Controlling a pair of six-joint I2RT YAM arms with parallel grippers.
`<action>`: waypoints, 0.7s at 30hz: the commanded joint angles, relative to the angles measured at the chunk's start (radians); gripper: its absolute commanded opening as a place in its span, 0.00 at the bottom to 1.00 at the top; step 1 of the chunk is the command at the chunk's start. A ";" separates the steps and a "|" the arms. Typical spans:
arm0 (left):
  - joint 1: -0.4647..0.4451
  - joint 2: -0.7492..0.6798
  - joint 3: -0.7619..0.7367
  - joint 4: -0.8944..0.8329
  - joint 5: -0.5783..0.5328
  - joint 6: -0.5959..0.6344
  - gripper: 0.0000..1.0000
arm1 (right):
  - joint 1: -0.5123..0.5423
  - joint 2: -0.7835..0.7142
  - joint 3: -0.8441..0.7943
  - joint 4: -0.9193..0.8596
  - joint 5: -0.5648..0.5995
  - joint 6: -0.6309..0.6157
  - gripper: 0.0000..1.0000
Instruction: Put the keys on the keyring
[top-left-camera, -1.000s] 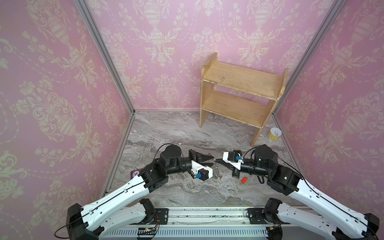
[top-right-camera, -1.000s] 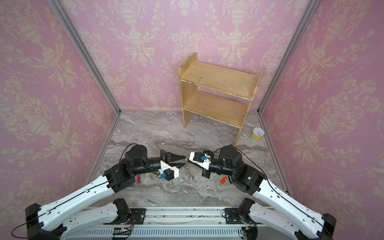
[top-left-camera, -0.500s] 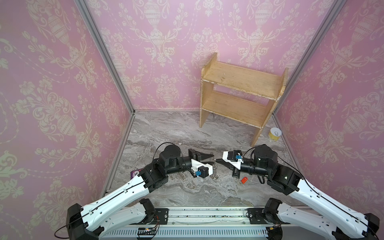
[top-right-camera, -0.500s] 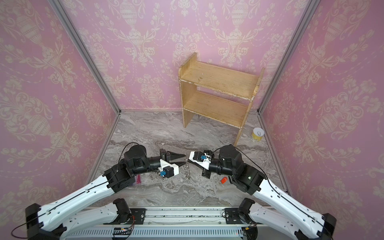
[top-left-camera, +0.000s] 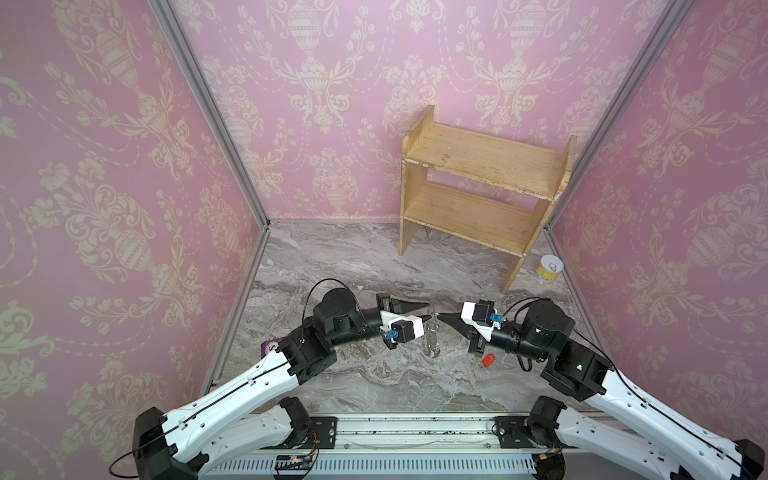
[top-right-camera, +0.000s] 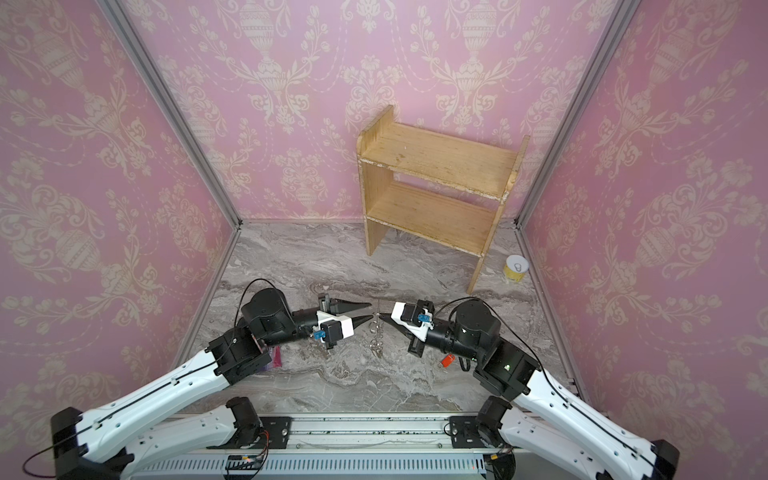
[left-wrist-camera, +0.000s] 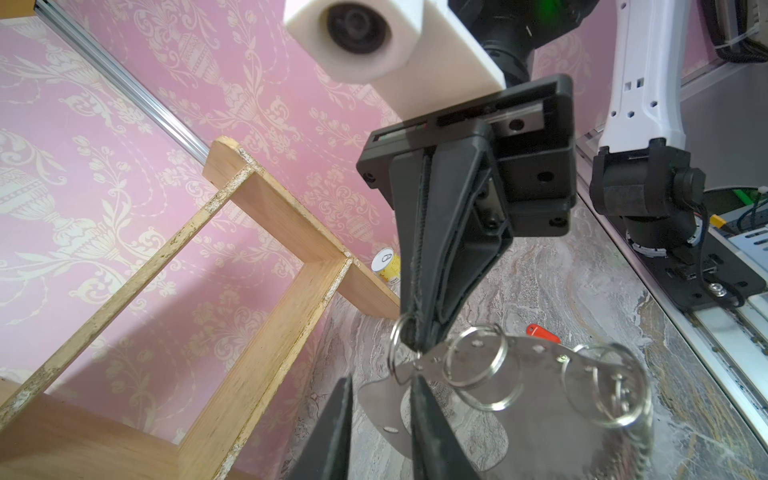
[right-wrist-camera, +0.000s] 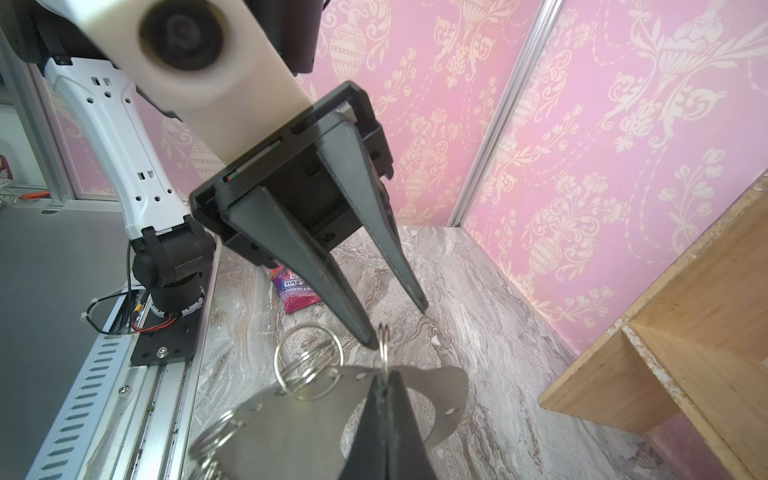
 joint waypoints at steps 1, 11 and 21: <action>0.016 0.012 -0.003 0.053 0.060 -0.077 0.26 | 0.005 -0.021 -0.012 0.092 0.004 0.031 0.00; 0.021 0.033 0.020 0.038 0.129 -0.090 0.20 | 0.004 -0.028 -0.031 0.130 0.004 0.036 0.00; 0.021 0.039 0.029 0.043 0.155 -0.087 0.21 | 0.005 -0.015 -0.030 0.131 -0.007 0.035 0.00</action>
